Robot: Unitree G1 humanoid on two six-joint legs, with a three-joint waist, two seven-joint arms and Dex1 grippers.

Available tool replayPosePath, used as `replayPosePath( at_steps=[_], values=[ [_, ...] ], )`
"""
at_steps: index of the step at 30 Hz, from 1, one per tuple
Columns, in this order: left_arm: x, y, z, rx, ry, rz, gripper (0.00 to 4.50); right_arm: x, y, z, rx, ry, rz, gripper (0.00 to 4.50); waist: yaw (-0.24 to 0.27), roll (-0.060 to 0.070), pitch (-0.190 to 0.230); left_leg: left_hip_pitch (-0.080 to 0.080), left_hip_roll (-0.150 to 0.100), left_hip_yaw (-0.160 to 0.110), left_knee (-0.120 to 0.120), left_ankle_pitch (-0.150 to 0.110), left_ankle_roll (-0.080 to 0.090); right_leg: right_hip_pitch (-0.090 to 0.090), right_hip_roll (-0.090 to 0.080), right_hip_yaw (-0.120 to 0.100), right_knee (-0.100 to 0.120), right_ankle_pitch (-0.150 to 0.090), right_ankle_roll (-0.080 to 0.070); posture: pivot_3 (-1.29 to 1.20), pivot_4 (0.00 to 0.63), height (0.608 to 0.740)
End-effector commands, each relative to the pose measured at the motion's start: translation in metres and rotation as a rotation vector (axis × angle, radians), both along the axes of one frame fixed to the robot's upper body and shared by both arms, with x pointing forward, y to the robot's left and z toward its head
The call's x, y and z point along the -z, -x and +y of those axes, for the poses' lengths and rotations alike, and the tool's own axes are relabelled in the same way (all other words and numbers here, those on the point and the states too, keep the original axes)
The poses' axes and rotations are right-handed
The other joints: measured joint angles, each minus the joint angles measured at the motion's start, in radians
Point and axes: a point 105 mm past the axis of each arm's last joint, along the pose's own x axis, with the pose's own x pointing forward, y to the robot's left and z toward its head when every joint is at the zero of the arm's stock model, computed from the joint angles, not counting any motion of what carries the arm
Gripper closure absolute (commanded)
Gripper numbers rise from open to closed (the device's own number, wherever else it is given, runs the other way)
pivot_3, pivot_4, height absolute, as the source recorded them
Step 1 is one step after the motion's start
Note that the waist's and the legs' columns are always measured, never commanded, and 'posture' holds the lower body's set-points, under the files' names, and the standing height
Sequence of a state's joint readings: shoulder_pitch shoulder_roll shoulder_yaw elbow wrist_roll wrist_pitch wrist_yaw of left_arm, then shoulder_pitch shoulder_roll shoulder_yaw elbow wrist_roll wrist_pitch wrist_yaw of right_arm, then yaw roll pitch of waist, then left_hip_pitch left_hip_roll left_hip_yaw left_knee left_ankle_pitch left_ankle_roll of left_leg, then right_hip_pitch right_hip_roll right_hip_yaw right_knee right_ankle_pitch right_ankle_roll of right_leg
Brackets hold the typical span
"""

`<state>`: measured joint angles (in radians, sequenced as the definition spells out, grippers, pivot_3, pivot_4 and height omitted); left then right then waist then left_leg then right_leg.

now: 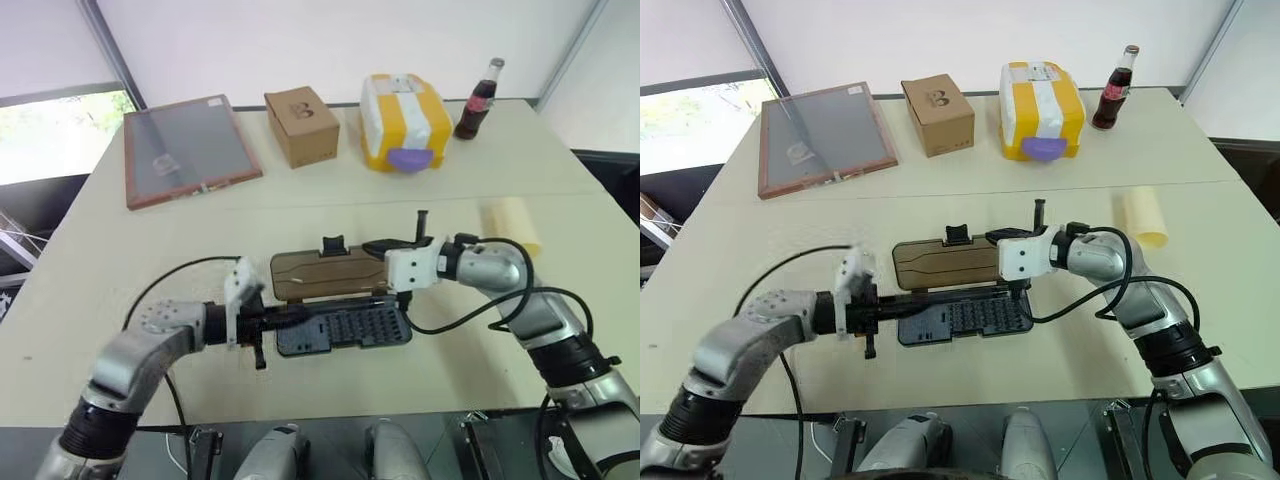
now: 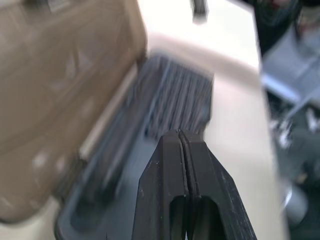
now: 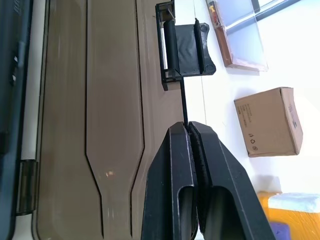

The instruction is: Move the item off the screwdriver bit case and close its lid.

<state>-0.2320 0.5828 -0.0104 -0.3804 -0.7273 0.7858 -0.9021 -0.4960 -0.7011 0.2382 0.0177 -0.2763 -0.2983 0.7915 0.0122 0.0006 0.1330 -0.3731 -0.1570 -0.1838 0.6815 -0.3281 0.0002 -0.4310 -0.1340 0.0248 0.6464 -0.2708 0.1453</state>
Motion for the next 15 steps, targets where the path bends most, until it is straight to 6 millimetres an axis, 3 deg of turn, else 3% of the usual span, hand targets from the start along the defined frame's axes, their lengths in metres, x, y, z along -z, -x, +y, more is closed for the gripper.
replayPosePath(
  at_steps=[1,4,6,10,15],
  values=[
    [-0.05,-0.017,0.011,-0.082,0.146,-0.048,4.5,-0.008,-0.002,-0.002,-0.002,0.005,-0.044,4.47,0.0,0.0,0.0,0.0,0.0,0.0,0.0,0.0,0.0,0.0,0.0,0.0,0.0,0.0,0.0,0.0,0.15,0.74],
    [-0.071,-0.051,0.032,-0.264,0.207,-0.099,4.5,-0.01,-0.004,-0.004,0.011,0.003,-0.05,4.47,0.0,-0.001,0.0,0.0,0.0,0.0,0.001,0.0,0.0,0.0,0.0,0.0,0.0,0.0,0.0,0.0,0.15,0.74],
    [-0.071,-0.074,0.047,-0.401,0.18,-0.146,4.5,-0.011,-0.005,-0.006,0.02,0.002,-0.055,4.47,-0.001,-0.001,0.0,0.0,0.0,0.0,0.0,0.0,0.0,0.0,0.0,0.0,0.0,0.0,0.0,0.0,0.15,0.74],
    [-0.036,-0.103,0.066,-0.534,-0.007,-0.196,4.5,-0.013,-0.006,-0.007,0.033,0.0,-0.062,4.47,-0.004,-0.001,0.0,0.0,0.0,0.001,0.0,0.0,0.0,0.0,0.0,0.0,0.0,0.0,0.0,0.0,0.15,0.74],
    [0.011,-0.109,0.053,-0.451,-0.141,-0.192,4.5,-0.015,-0.006,-0.005,0.039,-0.008,-0.065,4.47,0.001,-0.001,0.001,0.0,-0.001,0.0,0.0,0.0,0.0,0.0,0.0,-0.001,0.0,0.0,0.0,0.0,0.15,0.74]
  ],
)
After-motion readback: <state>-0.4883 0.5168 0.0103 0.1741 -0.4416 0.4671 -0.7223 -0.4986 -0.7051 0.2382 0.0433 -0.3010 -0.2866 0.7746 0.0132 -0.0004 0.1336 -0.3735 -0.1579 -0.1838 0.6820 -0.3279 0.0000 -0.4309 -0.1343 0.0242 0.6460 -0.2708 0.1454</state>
